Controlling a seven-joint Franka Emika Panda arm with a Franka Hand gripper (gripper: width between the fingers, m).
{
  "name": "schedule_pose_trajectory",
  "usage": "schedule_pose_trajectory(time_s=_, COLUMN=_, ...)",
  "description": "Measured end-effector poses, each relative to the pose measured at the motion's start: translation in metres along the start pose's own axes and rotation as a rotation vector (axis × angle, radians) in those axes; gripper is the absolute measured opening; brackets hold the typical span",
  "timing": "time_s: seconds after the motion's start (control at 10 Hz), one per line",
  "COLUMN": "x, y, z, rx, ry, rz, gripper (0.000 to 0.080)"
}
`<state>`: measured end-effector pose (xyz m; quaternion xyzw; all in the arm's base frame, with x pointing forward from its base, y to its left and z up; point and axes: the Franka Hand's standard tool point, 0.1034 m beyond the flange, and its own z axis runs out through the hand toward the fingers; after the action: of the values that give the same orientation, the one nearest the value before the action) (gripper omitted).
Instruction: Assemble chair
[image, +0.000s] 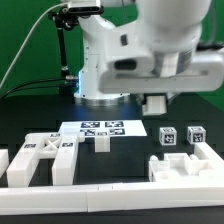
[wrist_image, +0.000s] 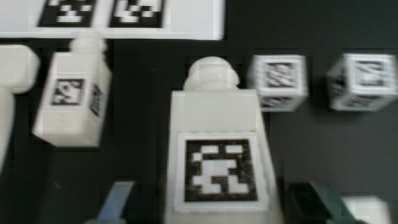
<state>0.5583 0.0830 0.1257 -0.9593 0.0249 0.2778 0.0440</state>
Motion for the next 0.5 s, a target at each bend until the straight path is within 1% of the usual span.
schedule_pose_trajectory(time_s=0.1, x=0.003, y=-0.01, z=-0.024, rx=0.01, ry=0.075, rz=0.011, gripper=0.0285)
schedule_pose_trajectory(time_s=0.2, x=0.006, y=-0.014, z=-0.038, rx=0.012, ry=0.162, rz=-0.002, gripper=0.0285)
schedule_pose_trajectory(time_s=0.3, x=0.008, y=-0.005, z=-0.027, rx=-0.017, ry=0.23, rz=-0.025, gripper=0.0285)
schedule_pose_trajectory(time_s=0.4, x=0.006, y=-0.004, z=-0.021, rx=-0.015, ry=0.264, rz=-0.019, gripper=0.0285)
schedule_pose_trajectory(time_s=0.5, x=0.013, y=-0.006, z=-0.028, rx=-0.009, ry=0.363, rz=-0.023, gripper=0.0285)
